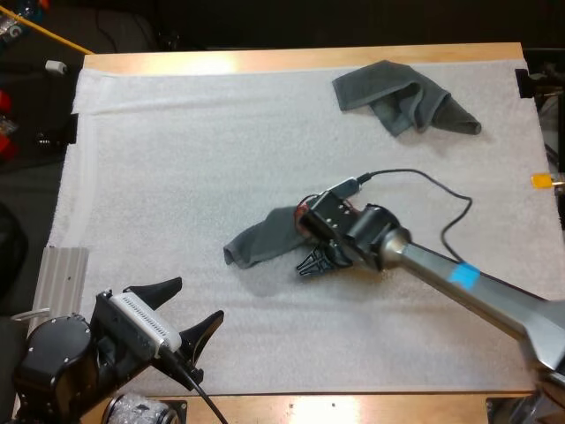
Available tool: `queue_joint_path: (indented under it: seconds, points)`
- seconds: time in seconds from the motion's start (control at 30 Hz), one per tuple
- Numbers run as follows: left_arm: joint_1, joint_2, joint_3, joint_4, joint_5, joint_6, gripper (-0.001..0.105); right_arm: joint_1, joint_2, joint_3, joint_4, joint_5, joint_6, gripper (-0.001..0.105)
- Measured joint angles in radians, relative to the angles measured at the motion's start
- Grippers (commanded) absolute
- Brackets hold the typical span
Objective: Pick towel from pile, fold and stack
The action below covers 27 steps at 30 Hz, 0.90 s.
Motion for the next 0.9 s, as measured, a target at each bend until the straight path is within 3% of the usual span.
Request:
queue_joint_path:
  seconds: [0.27,0.63,0.9]
  points:
    - [0.0,0.0,0.0,0.0,0.0,0.0,0.068,0.0,-0.22,-0.034,0.054,0.002,-0.004,0.0]
    - [0.0,0.0,0.0,0.0,0.0,0.0,0.068,0.0,-0.395,-0.349,0.122,-0.105,0.001,0.0]
    - [0.0,0.0,0.0,0.0,0.0,0.0,0.068,0.0,-0.373,-0.361,0.232,-0.125,0.025,0.0]
